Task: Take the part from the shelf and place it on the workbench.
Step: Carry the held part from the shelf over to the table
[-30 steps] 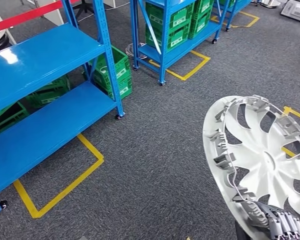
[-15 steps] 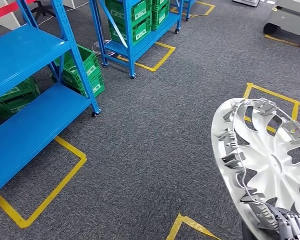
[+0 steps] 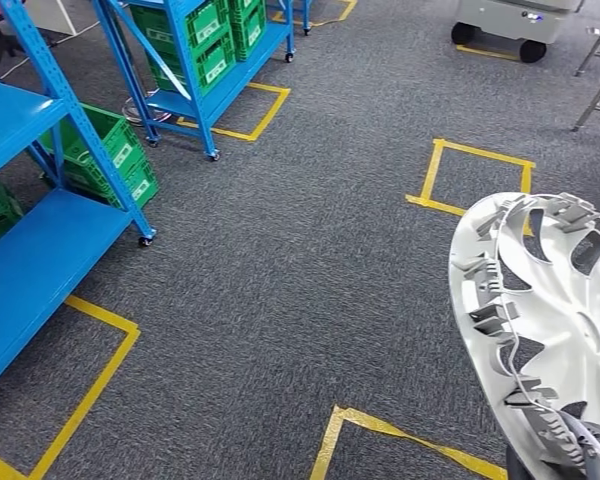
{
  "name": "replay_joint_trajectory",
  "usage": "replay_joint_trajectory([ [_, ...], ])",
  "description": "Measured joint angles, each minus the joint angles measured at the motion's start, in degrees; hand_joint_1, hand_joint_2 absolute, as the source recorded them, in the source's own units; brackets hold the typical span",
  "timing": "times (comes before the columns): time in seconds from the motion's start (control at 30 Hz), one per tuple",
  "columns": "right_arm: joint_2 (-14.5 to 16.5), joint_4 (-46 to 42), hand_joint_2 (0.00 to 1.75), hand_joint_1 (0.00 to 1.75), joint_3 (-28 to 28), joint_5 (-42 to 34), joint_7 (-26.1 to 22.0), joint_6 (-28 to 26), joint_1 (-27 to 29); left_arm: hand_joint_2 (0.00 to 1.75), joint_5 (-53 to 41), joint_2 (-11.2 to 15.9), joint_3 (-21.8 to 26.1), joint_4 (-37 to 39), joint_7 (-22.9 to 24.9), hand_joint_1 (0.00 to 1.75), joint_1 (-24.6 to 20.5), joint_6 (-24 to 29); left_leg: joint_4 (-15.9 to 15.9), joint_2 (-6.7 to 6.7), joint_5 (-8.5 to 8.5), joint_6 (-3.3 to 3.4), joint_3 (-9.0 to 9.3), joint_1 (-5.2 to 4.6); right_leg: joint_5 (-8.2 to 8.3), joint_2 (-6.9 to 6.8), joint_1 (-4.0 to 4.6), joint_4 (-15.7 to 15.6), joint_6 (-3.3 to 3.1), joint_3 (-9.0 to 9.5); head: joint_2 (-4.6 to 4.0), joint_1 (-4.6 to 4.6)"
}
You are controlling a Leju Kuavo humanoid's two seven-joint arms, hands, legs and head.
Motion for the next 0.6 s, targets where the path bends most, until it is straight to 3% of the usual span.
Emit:
replay_joint_trajectory([
  [0.07, 0.01, -0.39, 1.75, 1.75, -0.05, 0.42, 0.20, 0.01, 0.05, 1.75, 0.00, 0.02, -0.43, 0.16, 0.00, 0.00, -0.05, 0.16, 2.79, -2.17, -2.27, -0.35, -1.24, 0.22, 0.59, 1.16, -0.03, -0.48, -1.05, -0.04, 0.00, -0.20],
  [0.13, 0.02, -0.62, 1.75, 1.75, -0.04, 1.15, 0.65, 0.02, -0.04, 1.75, 0.00, 0.03, -0.89, 0.47, 0.00, 0.00, 0.15, 0.37, 10.05, -5.23, -6.22, -0.23, -4.69, 0.18, 1.09, 2.45, 0.05, -0.61, -1.78, -0.33, 0.00, -0.51],
  [0.17, 0.02, -0.70, 1.75, 1.75, -0.03, 1.56, 0.98, 0.02, -0.07, 1.75, 0.00, 0.06, -1.20, 0.63, 0.00, 0.00, 0.31, 0.47, 13.76, -6.03, -7.62, -0.15, -6.54, 0.13, 1.25, 3.25, 0.18, -0.60, -2.01, -0.56, 0.00, -0.60],
  [0.2, 0.02, -0.82, 1.75, 1.75, -0.03, 1.98, 1.38, 0.02, -0.04, 1.75, 0.00, 0.15, -1.56, 0.76, -0.01, 0.00, 0.45, 0.57, 16.02, -6.42, -7.93, -0.07, -7.77, 0.09, 1.36, 4.09, 0.32, -0.59, -2.12, -0.71, 0.00, -0.66],
  [0.23, 0.02, -0.96, 1.75, 1.75, -0.03, 2.38, 1.78, 0.02, 0.02, 1.75, 0.00, 0.27, -1.90, 0.86, -0.01, 0.00, 0.53, 0.67, 16.37, -6.62, -7.16, 0.04, -8.11, 0.05, 1.45, 4.91, 0.42, -0.56, -2.15, -0.78, 0.00, -0.67],
  [0.3, 0.02, -1.33, 1.75, 1.75, -0.02, 3.09, 2.61, 0.02, 0.20, 1.75, 0.00, 0.55, -2.67, 1.02, -0.07, 0.00, 0.56, 0.87, 11.02, -7.65, -3.03, 0.40, -5.89, -0.01, 1.56, 6.59, 0.49, -0.40, -2.04, -0.83, 0.00, -0.68],
  [0.33, 0.02, -1.55, 1.75, 1.75, -0.01, 3.37, 2.92, 0.02, 0.28, 1.75, 0.00, 0.67, -3.03, 1.12, -0.11, 0.00, 0.57, 0.94, 7.28, -9.29, -1.11, 0.60, -4.35, 0.03, 1.55, 7.36, 0.57, -0.07, -1.88, -1.01, 0.00, -0.69],
  [0.4, 0.02, -2.02, 1.75, 1.75, 0.06, 3.81, 3.37, 0.01, 0.40, 1.75, 0.00, 0.84, -3.64, 1.37, -0.19, 0.00, 0.61, 1.05, 2.24, -11.94, 0.46, 0.73, -2.40, 0.22, 1.52, 8.88, 0.58, 0.76, -1.42, -1.90, -0.01, -0.60],
  [0.43, 0.02, -2.24, 1.75, 1.75, 0.13, 3.98, 3.55, 0.01, 0.50, 1.75, 0.00, 0.90, -3.88, 1.47, -0.21, 0.00, 0.63, 1.10, 1.48, -12.39, 0.38, 0.84, -2.22, 0.20, 1.60, 9.61, 0.51, 1.04, -1.05, -2.39, -0.01, -0.60],
  [0.5, 0.01, -2.66, 1.75, 1.75, 0.33, 4.59, 4.09, 0.02, 0.83, 1.75, 0.00, 0.97, -4.40, 1.57, -0.23, 0.00, 0.60, 1.24, 1.16, -11.01, 0.47, 1.37, -2.19, 0.20, 1.87, 10.51, 0.30, 1.12, -0.31, -3.33, 0.00, -0.59],
  [0.53, 0.01, -2.89, 1.75, 1.75, 0.45, 5.03, 4.49, 0.02, 1.00, 1.75, 0.00, 1.03, -4.66, 1.61, -0.25, 0.00, 0.55, 1.33, 0.97, -10.22, 0.63, 1.74, -2.12, 0.25, 1.48, 9.62, 0.34, 1.68, 0.06, -3.85, 0.01, -0.40],
  [0.6, -0.01, -3.32, 1.75, 1.75, 0.73, 6.19, 5.46, 0.02, 1.06, 1.75, 0.00, 1.18, -5.11, 1.74, -0.28, 0.00, 0.59, 1.51, 0.66, -8.44, 0.79, 2.25, -2.00, 0.31, -1.27, 6.04, 0.36, 6.03, 0.76, -6.04, 0.00, 0.15],
])
